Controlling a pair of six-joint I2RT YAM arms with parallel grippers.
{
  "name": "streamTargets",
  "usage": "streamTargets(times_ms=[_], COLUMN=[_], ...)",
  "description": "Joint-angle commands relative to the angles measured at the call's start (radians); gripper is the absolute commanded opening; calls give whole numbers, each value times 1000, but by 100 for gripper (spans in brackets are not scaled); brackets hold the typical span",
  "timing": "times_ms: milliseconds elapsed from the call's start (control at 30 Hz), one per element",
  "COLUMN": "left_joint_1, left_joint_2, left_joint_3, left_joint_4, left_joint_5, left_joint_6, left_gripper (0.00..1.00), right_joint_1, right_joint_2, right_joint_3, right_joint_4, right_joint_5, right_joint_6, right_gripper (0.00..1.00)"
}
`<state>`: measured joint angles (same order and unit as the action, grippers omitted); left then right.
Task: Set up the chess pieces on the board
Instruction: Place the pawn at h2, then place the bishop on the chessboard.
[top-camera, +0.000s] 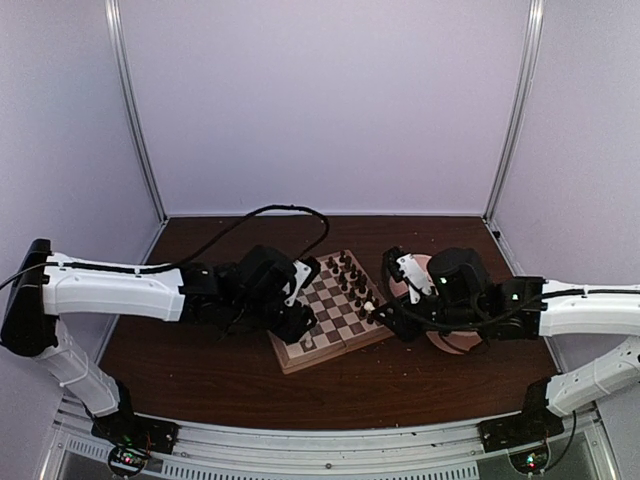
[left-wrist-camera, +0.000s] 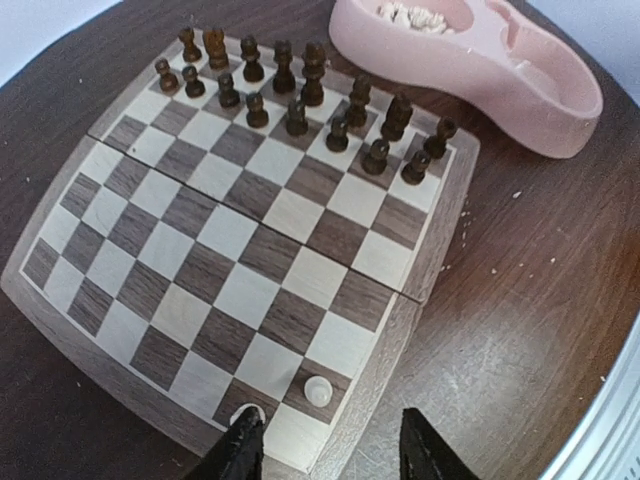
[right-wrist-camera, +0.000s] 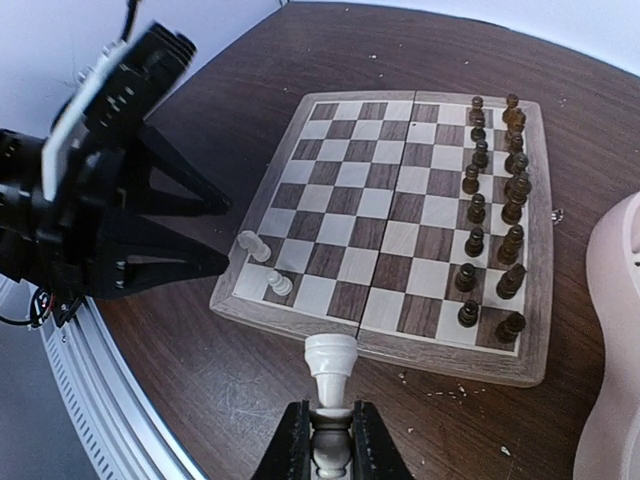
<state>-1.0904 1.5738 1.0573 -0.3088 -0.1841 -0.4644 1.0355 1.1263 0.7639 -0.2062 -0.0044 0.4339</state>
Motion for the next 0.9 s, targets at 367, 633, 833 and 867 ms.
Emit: streamTargets(times_ms=[367,633,833,867], left_joint_1=[-6,-6,-6,-6], left_joint_2=[-267,-376,-377,-372], left_joint_3=[-106,-304,-350,-351], left_joint_4=[58,275,375,386], left_joint_5=[153,269,235,240], left_joint_6=[409,659,754,771], left_gripper=[51,67,68,67], right_joint_1=[-23,-45,-45,-45], right_joint_2=[251,374,410,418], right_joint_3=[326,452,503,506], right_joint_4=[-179,-232,-267,-264], right_joint_5=[-326,-539,-592,-605], right_joint_6=[32,39,25,25], right_gripper=[0,0,0,0])
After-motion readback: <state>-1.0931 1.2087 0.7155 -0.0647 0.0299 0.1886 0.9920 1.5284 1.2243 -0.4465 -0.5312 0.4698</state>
